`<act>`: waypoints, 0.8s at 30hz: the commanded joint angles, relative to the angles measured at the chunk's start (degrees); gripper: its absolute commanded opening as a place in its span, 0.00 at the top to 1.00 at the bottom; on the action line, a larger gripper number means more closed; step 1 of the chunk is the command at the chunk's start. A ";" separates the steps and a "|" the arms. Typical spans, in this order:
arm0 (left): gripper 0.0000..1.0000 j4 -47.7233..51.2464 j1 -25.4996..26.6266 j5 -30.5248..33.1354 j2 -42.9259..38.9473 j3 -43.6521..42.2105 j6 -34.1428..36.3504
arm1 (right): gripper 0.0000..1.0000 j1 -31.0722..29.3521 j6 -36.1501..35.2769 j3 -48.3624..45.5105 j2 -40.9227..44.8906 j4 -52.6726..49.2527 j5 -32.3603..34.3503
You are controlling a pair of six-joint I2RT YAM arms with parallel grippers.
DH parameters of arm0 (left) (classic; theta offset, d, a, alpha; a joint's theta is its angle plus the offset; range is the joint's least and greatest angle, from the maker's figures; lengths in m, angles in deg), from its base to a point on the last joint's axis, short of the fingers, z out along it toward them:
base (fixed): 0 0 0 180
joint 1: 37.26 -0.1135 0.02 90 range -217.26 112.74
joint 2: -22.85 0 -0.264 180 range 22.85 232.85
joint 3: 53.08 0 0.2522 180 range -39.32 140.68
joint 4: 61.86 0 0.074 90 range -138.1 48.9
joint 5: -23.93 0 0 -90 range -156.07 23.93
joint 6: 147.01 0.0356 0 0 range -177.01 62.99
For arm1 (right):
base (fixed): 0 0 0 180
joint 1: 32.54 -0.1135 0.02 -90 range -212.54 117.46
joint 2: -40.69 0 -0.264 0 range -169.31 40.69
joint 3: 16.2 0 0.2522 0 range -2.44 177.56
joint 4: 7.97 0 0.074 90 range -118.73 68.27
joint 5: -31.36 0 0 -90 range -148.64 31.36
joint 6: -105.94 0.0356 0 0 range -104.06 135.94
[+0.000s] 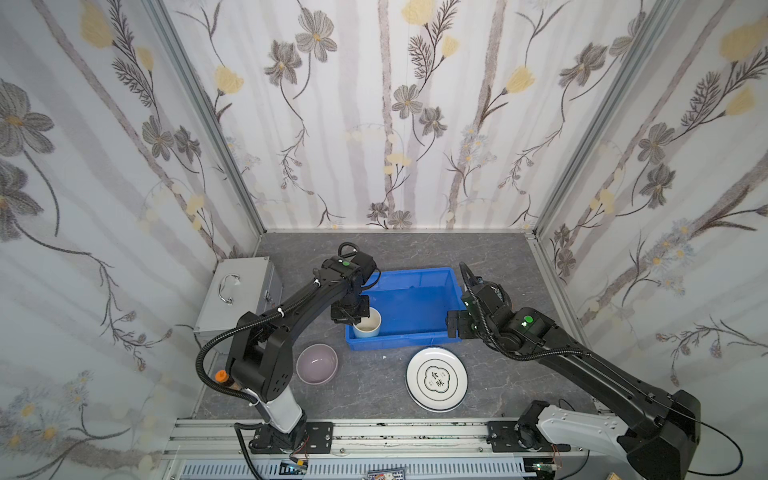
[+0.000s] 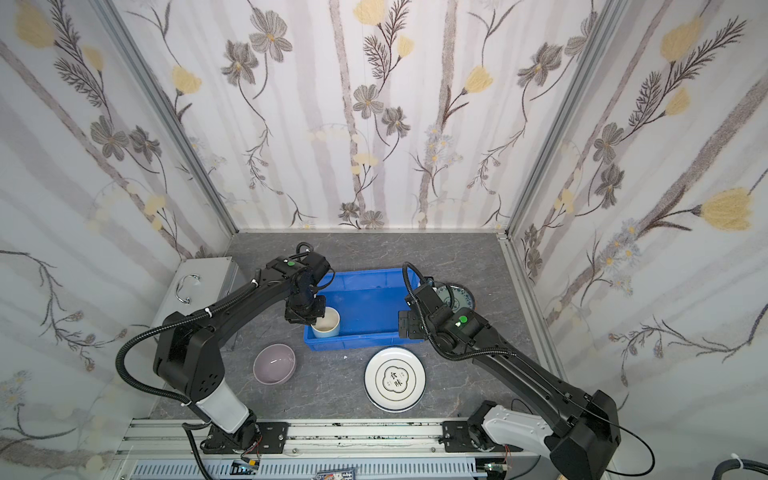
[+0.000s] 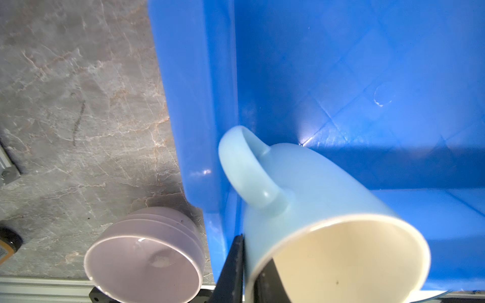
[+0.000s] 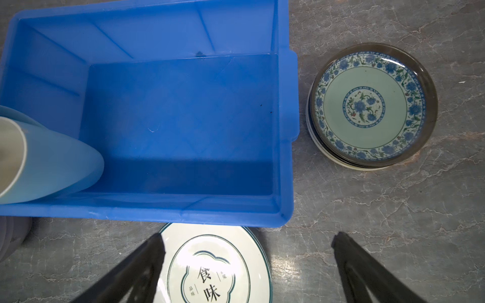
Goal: Place the mixed dishes into the plastic bin
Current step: 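Release the mug in the bin and raise the left gripper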
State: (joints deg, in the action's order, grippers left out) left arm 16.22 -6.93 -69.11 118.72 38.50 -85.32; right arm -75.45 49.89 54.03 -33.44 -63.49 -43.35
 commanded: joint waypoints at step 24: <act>0.53 0.61 -0.06 1.94 -5.77 2.76 -2.01 | 0.00 -2.25 -0.29 3.84 -2.76 0.85 1.29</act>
State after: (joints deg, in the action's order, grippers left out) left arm 13.97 -6.89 -69.01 113.89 40.12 -87.22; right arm -77.60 49.35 57.29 -35.74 -63.14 -43.22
